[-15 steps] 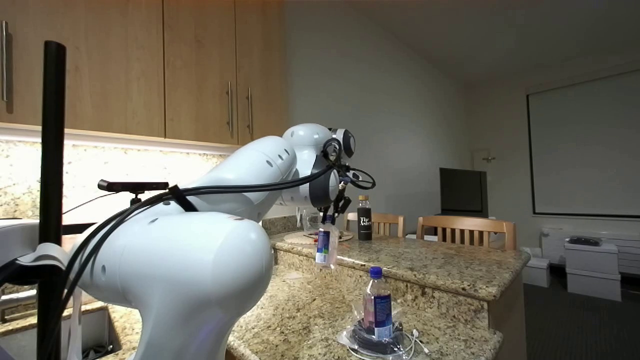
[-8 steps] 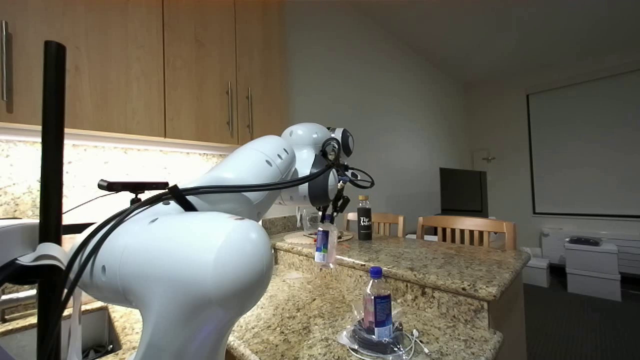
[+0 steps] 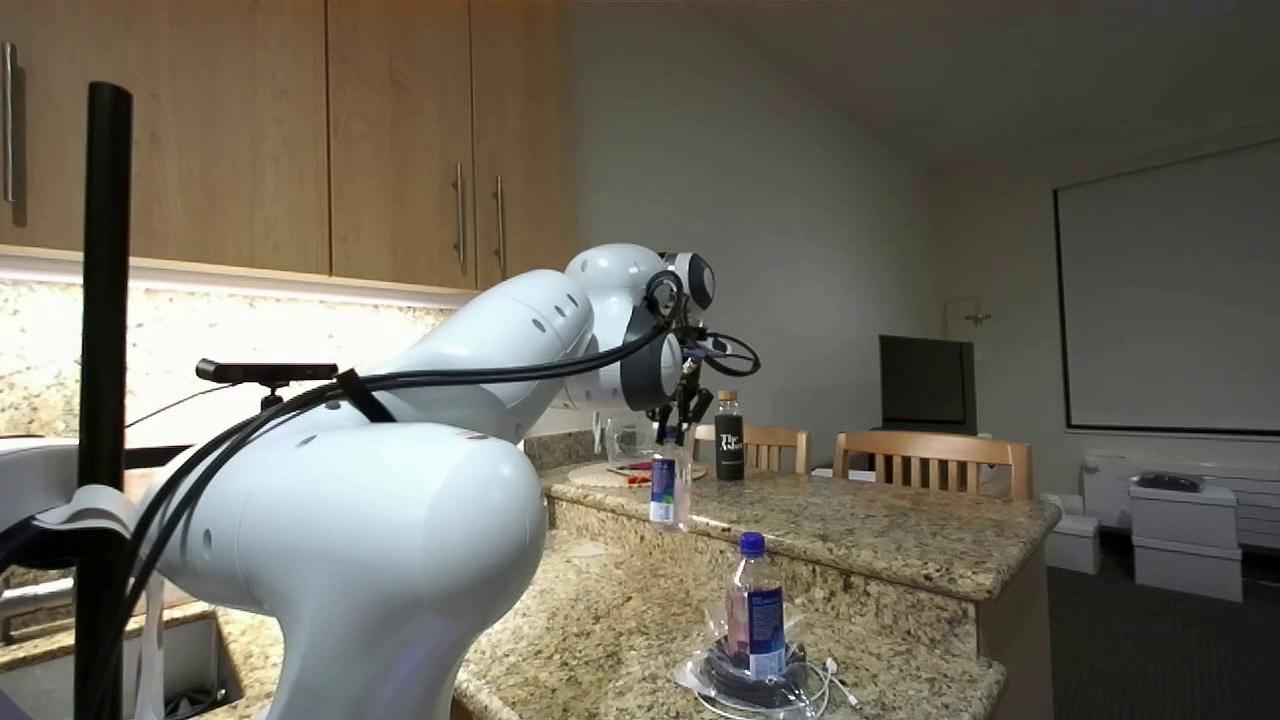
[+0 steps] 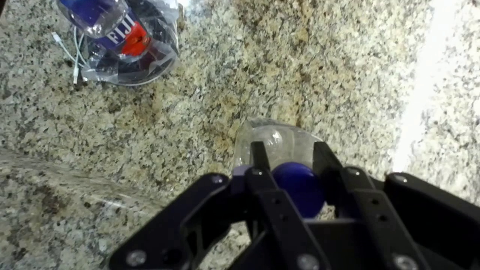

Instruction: Put the full water bottle in between the tape and the empty one on the top part of the counter

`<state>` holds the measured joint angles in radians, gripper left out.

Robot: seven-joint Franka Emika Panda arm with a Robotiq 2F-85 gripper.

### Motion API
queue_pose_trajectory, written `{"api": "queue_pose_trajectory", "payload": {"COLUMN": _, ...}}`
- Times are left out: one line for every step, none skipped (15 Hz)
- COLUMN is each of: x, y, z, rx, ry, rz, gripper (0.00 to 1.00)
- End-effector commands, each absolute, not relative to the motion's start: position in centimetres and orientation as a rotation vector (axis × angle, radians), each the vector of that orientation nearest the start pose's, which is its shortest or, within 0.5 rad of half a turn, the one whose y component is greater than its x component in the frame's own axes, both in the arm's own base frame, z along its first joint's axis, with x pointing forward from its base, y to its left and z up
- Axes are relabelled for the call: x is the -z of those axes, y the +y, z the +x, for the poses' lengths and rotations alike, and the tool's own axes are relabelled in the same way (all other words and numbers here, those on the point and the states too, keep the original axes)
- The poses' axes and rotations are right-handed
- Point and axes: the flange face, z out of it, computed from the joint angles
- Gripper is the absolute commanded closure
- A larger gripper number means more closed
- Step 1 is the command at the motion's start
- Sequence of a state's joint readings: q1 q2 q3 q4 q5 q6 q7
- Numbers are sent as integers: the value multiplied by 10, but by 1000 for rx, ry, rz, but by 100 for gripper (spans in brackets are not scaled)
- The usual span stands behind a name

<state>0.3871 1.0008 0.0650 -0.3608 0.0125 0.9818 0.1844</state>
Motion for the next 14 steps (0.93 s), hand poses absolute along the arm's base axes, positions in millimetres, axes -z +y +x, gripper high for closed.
{"api": "queue_pose_trajectory", "payload": {"x": -483, "y": 259, "z": 677, "rx": -364, "ry": -285, "rz": -3152, "gripper": 85}}
{"api": "queue_pose_trajectory", "payload": {"x": -486, "y": 254, "z": 685, "rx": -290, "ry": -258, "rz": -3165, "gripper": 85}}
{"api": "queue_pose_trajectory", "payload": {"x": -488, "y": 247, "z": 691, "rx": -241, "ry": -231, "rz": -3168, "gripper": 85}}
{"api": "queue_pose_trajectory", "payload": {"x": -490, "y": 241, "z": 697, "rx": -195, "ry": -207, "rz": -3179, "gripper": 85}}
{"api": "queue_pose_trajectory", "payload": {"x": -491, "y": 235, "z": 701, "rx": -164, "ry": -188, "rz": -3188, "gripper": 85}}
{"api": "queue_pose_trajectory", "payload": {"x": -492, "y": 229, "z": 704, "rx": -144, "ry": -165, "rz": -3196, "gripper": 85}}
{"api": "queue_pose_trajectory", "payload": {"x": -493, "y": 223, "z": 707, "rx": -124, "ry": -140, "rz": -3204, "gripper": 85}}
{"api": "queue_pose_trajectory", "payload": {"x": -493, "y": 218, "z": 710, "rx": -108, "ry": -116, "rz": -3215, "gripper": 85}}
{"api": "queue_pose_trajectory", "payload": {"x": -491, "y": 212, "z": 712, "rx": -114, "ry": -92, "rz": -3216, "gripper": 85}}
{"api": "queue_pose_trajectory", "payload": {"x": -490, "y": 209, "z": 713, "rx": -116, "ry": -72, "rz": -3217, "gripper": 85}}
{"api": "queue_pose_trajectory", "payload": {"x": -486, "y": 203, "z": 715, "rx": -133, "ry": -51, "rz": -3213, "gripper": 85}}
{"api": "queue_pose_trajectory", "payload": {"x": -484, "y": 198, "z": 716, "rx": -151, "ry": -38, "rz": -3205, "gripper": 85}}
{"api": "queue_pose_trajectory", "payload": {"x": -480, "y": 193, "z": 718, "rx": -173, "ry": -24, "rz": -3198, "gripper": 85}}
{"api": "queue_pose_trajectory", "payload": {"x": -477, "y": 187, "z": 720, "rx": -182, "ry": -6, "rz": -3195, "gripper": 85}}
